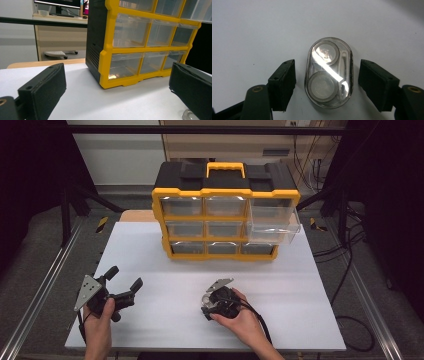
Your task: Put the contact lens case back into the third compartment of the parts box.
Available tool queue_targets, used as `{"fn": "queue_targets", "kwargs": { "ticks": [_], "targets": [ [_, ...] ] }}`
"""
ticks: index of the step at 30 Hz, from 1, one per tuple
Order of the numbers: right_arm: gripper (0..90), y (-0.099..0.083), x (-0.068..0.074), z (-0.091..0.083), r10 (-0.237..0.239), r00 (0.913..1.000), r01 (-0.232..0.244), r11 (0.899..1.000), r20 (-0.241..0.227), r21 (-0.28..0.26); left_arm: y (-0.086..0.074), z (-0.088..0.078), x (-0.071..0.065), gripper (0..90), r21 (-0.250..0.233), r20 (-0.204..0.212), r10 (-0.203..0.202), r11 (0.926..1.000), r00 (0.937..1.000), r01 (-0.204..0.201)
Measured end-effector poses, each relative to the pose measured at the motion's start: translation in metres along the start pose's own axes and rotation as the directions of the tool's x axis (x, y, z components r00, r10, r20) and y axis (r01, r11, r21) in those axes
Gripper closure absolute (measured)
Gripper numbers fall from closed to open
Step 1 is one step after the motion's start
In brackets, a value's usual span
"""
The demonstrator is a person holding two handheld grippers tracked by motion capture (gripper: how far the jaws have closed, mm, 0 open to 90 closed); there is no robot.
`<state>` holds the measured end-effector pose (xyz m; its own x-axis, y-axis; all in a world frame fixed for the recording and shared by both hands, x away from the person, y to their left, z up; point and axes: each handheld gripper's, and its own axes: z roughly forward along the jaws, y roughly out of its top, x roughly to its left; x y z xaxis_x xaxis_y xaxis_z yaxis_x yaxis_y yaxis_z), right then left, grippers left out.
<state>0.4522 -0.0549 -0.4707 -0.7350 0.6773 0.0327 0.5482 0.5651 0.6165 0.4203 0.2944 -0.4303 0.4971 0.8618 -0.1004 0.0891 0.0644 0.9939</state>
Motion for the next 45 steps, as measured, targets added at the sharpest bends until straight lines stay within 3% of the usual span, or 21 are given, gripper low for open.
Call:
{"fn": "queue_targets", "kwargs": {
  "ticks": [11,18,28,38,39,45],
  "targets": [
    [37.8,-0.001,0.000,0.000,0.003,1.0000,-0.003,1.000,0.007,-0.007,0.000,0.000,0.000,0.9,0.000,0.001,0.000,1.0000,1.0000,0.000],
    [48.5,-0.002,-0.001,-0.002,0.004,0.9994,-0.004,1.000,0.034,-0.015,0.000,0.000,0.000,0.9,0.001,0.001,-0.001,1.0000,1.0000,0.001],
    [49.0,-0.002,-0.002,-0.004,0.022,0.9995,-0.022,0.999,0.024,-0.027,0.000,0.000,0.000,0.9,0.003,0.004,-0.001,1.0000,1.0000,0.001],
    [49.0,0.001,-0.010,-0.026,0.029,0.9989,-0.024,0.993,0.038,-0.115,-0.001,-0.001,-0.001,1.0,0.004,0.004,-0.001,1.0000,1.0000,0.001],
    [49.1,0.003,-0.012,-0.035,0.035,0.9984,-0.029,0.989,0.044,-0.145,-0.001,-0.001,-0.001,0.9,0.005,0.003,-0.001,1.0000,1.0000,0.001],
    [49.1,0.010,-0.018,-0.062,0.040,0.9969,-0.025,0.978,0.068,-0.206,-0.001,-0.002,0.000,0.9,0.007,-0.004,0.002,1.0000,1.0000,-0.002]
  ]
}}
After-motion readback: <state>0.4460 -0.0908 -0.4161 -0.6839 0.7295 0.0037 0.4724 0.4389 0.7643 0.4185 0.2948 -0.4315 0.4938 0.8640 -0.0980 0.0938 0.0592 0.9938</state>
